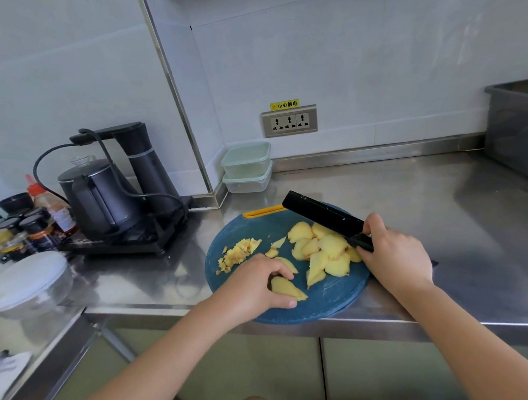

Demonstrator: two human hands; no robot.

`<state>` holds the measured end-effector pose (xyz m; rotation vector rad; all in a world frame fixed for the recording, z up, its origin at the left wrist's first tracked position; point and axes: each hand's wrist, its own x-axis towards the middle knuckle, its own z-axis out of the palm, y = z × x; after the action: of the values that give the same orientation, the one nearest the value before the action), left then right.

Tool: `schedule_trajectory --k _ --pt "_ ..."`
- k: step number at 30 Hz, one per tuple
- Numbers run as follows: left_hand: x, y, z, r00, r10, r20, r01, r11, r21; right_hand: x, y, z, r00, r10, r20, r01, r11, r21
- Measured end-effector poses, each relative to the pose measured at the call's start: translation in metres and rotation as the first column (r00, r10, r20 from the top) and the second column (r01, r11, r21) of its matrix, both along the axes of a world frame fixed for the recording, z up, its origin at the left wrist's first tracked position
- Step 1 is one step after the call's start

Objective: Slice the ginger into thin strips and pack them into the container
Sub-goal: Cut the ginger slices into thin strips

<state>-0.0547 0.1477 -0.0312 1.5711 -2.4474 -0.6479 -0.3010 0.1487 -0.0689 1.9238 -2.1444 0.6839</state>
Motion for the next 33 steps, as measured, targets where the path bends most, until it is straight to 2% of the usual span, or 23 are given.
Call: schedule_trajectory --k 8,19,22,25,27,33 --pt "-0.005 -0.001 0.001 0.998 -0.033 -0.055 0.036 0.997 0.061 0.000 0.000 0.000 1.000 0.016 0.011 -0.016 1.000 -0.008" --pt "-0.005 -0.008 0.007 0.995 -0.080 0.057 0.071 0.986 0.148 0.000 0.000 0.000 1.000 0.006 -0.001 -0.006 1.000 0.007" --pt "-0.005 -0.017 0.014 0.996 -0.066 0.056 0.064 0.998 0.029 0.000 0.001 0.000 1.000 0.006 -0.006 -0.006 1.000 0.013" --pt "-0.010 -0.030 0.013 0.971 -0.144 0.189 0.164 0.982 -0.095 0.000 0.001 0.001 1.000 0.013 -0.006 -0.013 1.000 0.004" --pt "-0.011 -0.037 0.014 0.952 -0.202 0.228 0.226 0.970 -0.086 0.000 0.002 0.001 1.000 0.022 0.003 -0.022 1.000 0.005" --pt "-0.011 -0.057 0.022 0.961 -0.215 0.175 0.222 0.975 -0.021 0.000 0.003 0.003 1.000 0.020 0.000 -0.020 1.000 0.006"
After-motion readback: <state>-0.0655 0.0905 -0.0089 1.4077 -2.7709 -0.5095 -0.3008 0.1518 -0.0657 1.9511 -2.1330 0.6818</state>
